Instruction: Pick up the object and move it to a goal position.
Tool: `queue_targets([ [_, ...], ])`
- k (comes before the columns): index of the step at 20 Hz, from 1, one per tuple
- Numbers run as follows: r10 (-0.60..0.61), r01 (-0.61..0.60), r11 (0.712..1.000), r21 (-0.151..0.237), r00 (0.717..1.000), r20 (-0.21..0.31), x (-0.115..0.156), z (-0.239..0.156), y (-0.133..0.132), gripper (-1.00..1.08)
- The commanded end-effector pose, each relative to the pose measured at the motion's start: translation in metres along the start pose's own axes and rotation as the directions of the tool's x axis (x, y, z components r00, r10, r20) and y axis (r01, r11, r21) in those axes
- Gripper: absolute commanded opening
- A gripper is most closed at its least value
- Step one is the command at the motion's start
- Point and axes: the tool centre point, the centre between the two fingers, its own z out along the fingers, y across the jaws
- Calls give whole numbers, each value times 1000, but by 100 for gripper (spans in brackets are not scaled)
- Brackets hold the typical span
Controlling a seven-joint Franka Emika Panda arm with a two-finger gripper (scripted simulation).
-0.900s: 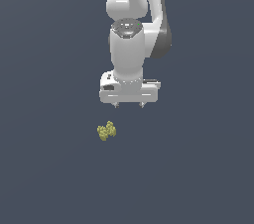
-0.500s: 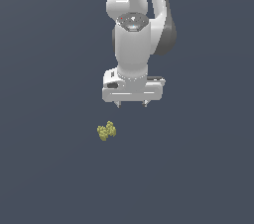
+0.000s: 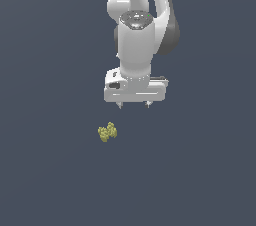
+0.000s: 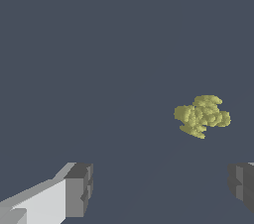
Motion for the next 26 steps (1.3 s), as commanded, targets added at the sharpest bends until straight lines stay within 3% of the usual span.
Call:
queue_targets([
  [1, 26, -26, 1000, 1, 1000, 2, 1, 3, 3, 100],
  [8, 158, -158, 987, 2, 987, 14, 5, 18, 16, 100],
  [13, 300, -300, 954, -2, 954, 25, 8, 34, 31, 100],
  [19, 490, -490, 872, -15, 871, 37, 12, 57, 54, 100],
  [26, 683, -682, 730, -37, 729, 41, 15, 84, 80, 100],
])
